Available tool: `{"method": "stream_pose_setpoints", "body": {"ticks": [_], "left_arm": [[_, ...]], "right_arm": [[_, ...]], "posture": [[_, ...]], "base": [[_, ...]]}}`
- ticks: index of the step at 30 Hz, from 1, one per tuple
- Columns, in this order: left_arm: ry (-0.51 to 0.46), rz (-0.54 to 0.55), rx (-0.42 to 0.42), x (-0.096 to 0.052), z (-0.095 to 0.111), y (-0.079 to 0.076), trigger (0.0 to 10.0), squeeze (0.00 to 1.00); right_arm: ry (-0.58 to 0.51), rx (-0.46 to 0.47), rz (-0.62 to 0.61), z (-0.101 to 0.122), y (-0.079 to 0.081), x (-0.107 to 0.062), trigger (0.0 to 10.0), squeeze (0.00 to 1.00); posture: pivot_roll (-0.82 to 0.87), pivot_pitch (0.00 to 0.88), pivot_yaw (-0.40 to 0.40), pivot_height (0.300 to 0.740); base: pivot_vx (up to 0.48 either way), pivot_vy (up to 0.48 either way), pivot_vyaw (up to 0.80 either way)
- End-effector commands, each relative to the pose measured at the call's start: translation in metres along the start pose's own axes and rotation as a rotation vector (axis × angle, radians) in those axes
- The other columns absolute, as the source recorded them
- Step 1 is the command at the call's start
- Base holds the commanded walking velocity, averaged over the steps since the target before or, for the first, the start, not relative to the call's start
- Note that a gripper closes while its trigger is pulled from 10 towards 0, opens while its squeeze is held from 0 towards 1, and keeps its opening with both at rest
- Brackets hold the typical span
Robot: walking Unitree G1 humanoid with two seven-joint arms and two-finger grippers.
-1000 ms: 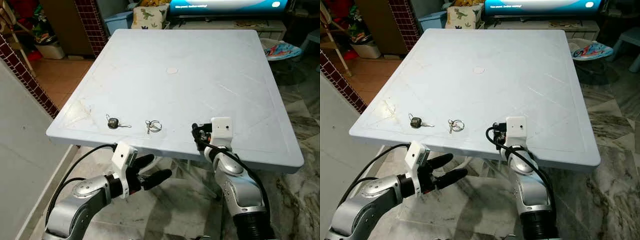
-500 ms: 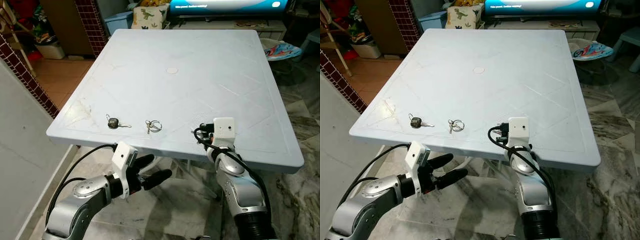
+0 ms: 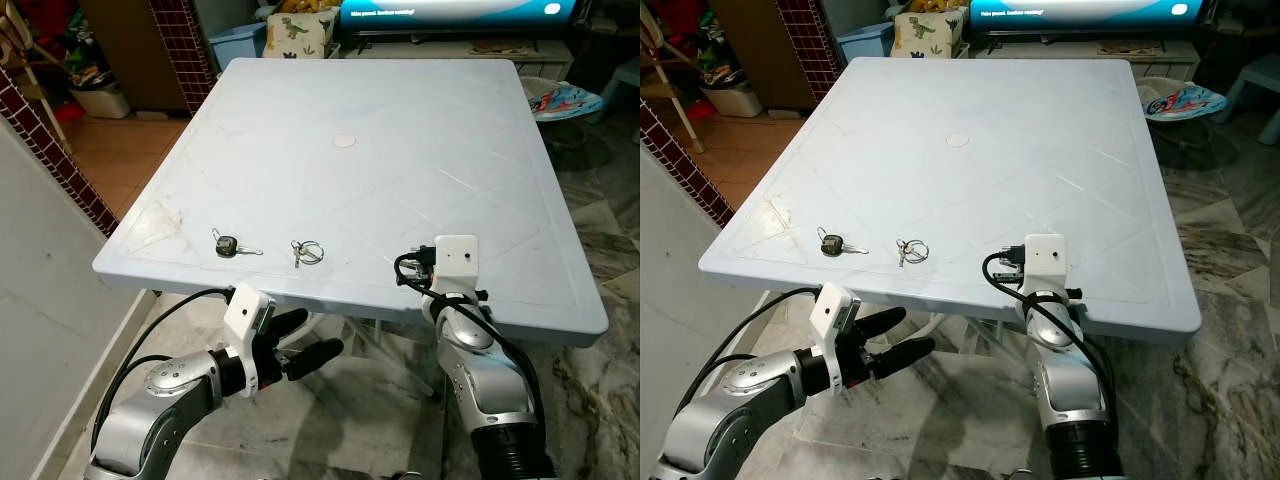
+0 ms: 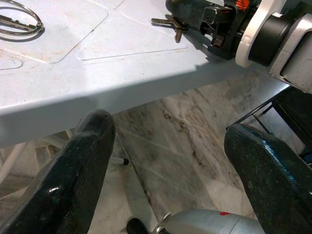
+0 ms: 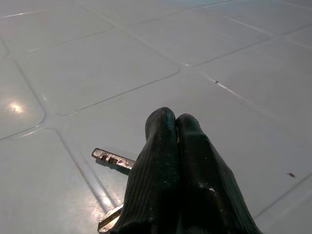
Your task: Hang keys on a hook
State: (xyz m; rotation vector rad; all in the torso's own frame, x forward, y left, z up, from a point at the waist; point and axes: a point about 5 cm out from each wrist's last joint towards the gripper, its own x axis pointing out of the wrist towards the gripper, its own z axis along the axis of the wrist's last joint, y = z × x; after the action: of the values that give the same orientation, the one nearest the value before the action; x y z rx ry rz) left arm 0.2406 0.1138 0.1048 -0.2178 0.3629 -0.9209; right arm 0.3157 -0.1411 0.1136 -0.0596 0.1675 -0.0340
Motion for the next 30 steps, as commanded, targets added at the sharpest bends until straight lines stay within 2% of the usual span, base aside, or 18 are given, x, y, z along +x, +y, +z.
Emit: {"method": "stream_pose_setpoints", "body": {"ticks": [1, 8, 9, 10, 11, 13, 19, 22, 30], "left_arm": [[0.005, 0.017, 0.015, -0.003, 0.0, 0.001, 10.0, 0.0], [0.004, 0.018, 0.018, -0.002, 0.0, 0.002, 10.0, 0.0], [0.003, 0.018, 0.017, -0.002, 0.0, 0.002, 10.0, 0.0], [0.002, 0.02, 0.018, -0.001, 0.001, 0.002, 10.0, 0.0], [0.002, 0.02, 0.018, -0.001, 0.001, 0.002, 10.0, 0.0], [0.002, 0.022, 0.019, -0.001, 0.001, 0.003, 10.0, 0.0], [0.001, 0.022, 0.02, -0.001, 0.001, 0.003, 10.0, 0.0], [0.001, 0.021, 0.025, 0.0, 0.001, 0.004, 10.0, 0.0], [-0.001, 0.027, 0.031, -0.001, 0.003, 0.006, 10.0, 0.0]], "right_arm": [[-0.013, -0.002, -0.02, 0.003, -0.003, 0.001, 0.0, 0.0], [-0.044, -0.042, -0.054, 0.008, -0.009, 0.003, 0.0, 0.0], [-0.09, -0.082, -0.067, 0.015, -0.011, 0.004, 0.0, 0.0], [-0.183, -0.161, -0.089, 0.03, -0.015, 0.004, 0.0, 0.0], [-0.183, -0.161, -0.089, 0.03, -0.015, 0.004, 0.0, 0.0], [-0.263, -0.235, -0.11, 0.045, -0.018, 0.004, 0.0, 0.0], [-0.304, -0.268, -0.105, 0.051, -0.016, 0.004, 0.0, 0.0], [-0.362, -0.323, -0.088, 0.057, -0.01, 0.005, 0.0, 0.0], [-0.376, -0.311, -0.071, 0.059, -0.004, 0.006, 0.0, 0.0]], "posture": [[-0.06, 0.106, 0.101, 0.74], [-0.06, 0.104, 0.1, 0.74], [-0.06, 0.1, 0.101, 0.74], [-0.06, 0.1, 0.101, 0.74], [-0.06, 0.1, 0.101, 0.74], [-0.06, 0.096, 0.099, 0.74], [-0.06, 0.092, 0.098, 0.74], [-0.06, 0.088, 0.102, 0.74], [-0.06, 0.097, 0.114, 0.74]], "base": [[0.0, 0.0, 0.0], [0.0, 0.0, 0.0], [0.0, 0.0, 0.0], [0.0, 0.0, 0.0], [0.0, 0.0, 0.0], [0.0, 0.0, 0.0], [0.0, 0.0, 0.0], [0.0, 0.0, 0.0], [0.0, 0.0, 0.0]]}}
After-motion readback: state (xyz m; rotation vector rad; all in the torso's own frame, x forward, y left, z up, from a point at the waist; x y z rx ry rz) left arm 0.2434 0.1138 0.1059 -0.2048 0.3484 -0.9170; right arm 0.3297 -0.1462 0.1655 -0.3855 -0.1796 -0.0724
